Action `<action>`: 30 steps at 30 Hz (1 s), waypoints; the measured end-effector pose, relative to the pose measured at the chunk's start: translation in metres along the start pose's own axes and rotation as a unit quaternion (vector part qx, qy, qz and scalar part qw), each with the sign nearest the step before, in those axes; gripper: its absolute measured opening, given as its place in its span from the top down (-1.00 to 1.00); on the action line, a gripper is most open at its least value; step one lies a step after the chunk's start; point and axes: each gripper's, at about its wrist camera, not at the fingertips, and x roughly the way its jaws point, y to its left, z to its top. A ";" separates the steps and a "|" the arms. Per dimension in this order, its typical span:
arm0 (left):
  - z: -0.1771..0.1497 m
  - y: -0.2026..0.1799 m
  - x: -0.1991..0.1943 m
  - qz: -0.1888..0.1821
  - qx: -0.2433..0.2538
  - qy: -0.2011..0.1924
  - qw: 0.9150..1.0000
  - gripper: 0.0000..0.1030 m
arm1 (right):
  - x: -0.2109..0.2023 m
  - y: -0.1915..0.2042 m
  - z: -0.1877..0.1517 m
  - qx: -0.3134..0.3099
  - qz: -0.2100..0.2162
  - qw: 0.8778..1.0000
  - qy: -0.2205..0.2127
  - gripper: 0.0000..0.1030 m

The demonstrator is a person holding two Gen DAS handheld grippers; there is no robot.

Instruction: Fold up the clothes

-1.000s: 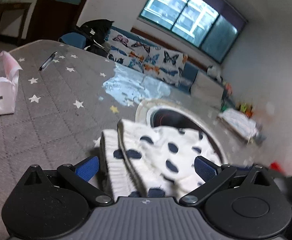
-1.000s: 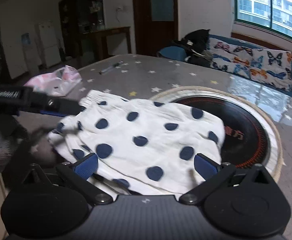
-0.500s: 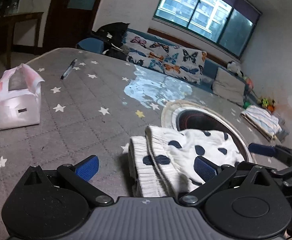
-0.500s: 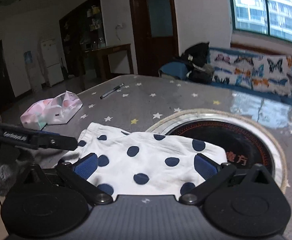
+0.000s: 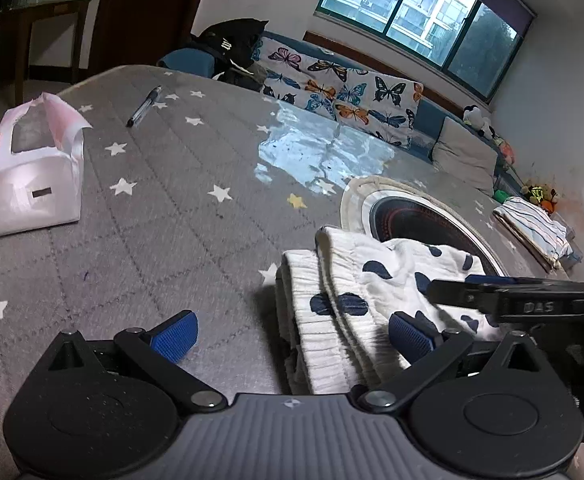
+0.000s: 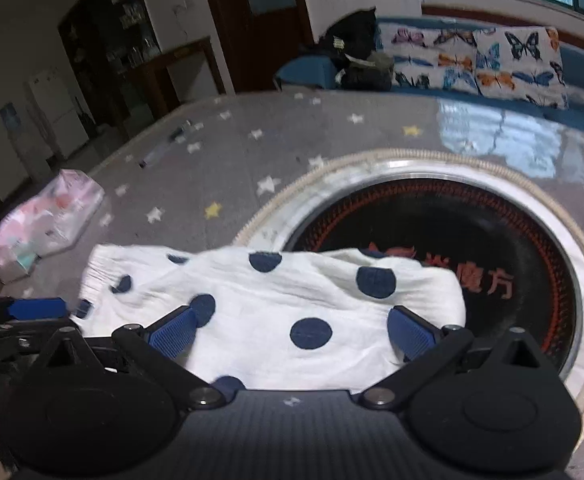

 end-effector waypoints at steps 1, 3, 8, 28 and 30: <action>-0.001 0.000 0.000 -0.001 0.000 0.001 1.000 -1.00 | 0.003 0.001 -0.001 -0.003 -0.002 1.000 0.002 -1.00; 0.000 0.001 -0.002 -0.001 0.000 0.002 1.000 -1.00 | 0.006 0.003 -0.003 -0.009 -0.005 1.000 0.004 -1.00; 0.000 0.007 -0.008 0.002 -0.001 0.000 1.000 -1.00 | -0.005 0.004 0.003 -0.016 -0.005 1.000 -0.014 -1.00; 0.001 0.018 -0.014 0.025 -0.022 0.002 0.999 -1.00 | -0.029 0.034 -0.004 -0.090 0.022 0.996 -0.013 -1.00; 0.001 0.018 -0.014 0.028 -0.027 0.004 0.999 -1.00 | -0.038 0.046 -0.011 -0.120 0.026 0.992 -0.015 -1.00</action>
